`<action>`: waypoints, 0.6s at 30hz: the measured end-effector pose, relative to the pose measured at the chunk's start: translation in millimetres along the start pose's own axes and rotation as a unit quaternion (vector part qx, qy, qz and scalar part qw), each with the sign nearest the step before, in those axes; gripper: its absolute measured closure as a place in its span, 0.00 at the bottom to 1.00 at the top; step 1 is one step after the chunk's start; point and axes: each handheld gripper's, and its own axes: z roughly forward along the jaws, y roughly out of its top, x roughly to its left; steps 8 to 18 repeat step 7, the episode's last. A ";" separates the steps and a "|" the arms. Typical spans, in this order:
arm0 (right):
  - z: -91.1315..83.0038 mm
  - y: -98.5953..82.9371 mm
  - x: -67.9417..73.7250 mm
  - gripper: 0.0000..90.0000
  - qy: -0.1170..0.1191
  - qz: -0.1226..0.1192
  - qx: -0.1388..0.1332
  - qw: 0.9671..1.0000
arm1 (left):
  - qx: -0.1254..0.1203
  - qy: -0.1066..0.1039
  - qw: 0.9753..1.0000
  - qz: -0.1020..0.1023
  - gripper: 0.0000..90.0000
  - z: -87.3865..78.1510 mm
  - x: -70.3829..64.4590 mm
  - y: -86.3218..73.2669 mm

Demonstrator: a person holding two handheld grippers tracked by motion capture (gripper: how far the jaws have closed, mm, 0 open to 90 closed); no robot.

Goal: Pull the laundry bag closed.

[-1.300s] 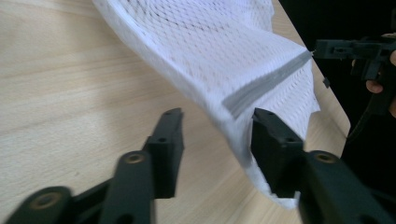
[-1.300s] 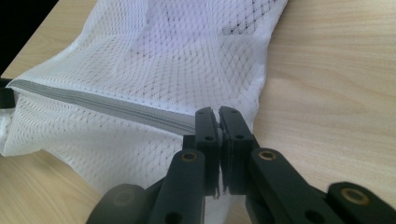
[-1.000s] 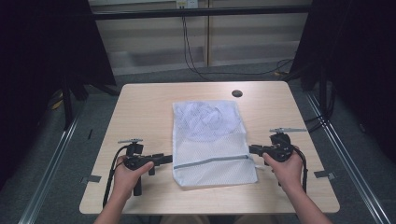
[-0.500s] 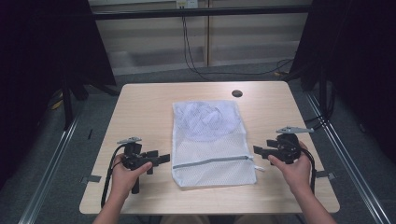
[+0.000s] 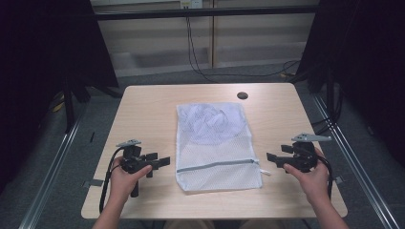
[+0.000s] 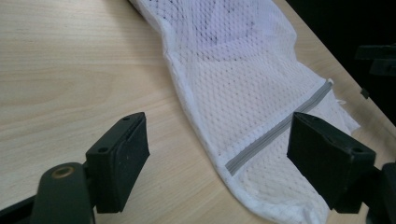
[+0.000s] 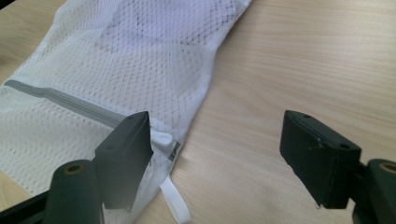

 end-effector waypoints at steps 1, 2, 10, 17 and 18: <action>-0.9 -1.6 -1.3 0.27 0.001 0.001 -0.001 1.000 | 0.000 0.003 1.000 -0.002 0.23 -0.5 0.6 -0.1; -1.4 -3.0 -2.5 0.27 0.001 -0.001 -0.002 1.000 | 0.000 0.005 1.000 0.000 0.23 -1.0 1.4 -0.1; -1.0 -9.0 -7.6 0.24 -0.001 0.001 0.003 1.000 | -0.002 0.010 1.000 -0.004 0.23 -2.0 4.4 -0.1; -1.0 -9.0 -7.6 0.24 -0.001 0.001 0.003 1.000 | -0.002 0.010 1.000 -0.004 0.23 -2.0 4.4 -0.1; -1.0 -9.0 -7.6 0.24 -0.001 0.001 0.003 1.000 | -0.002 0.010 1.000 -0.004 0.23 -2.0 4.4 -0.1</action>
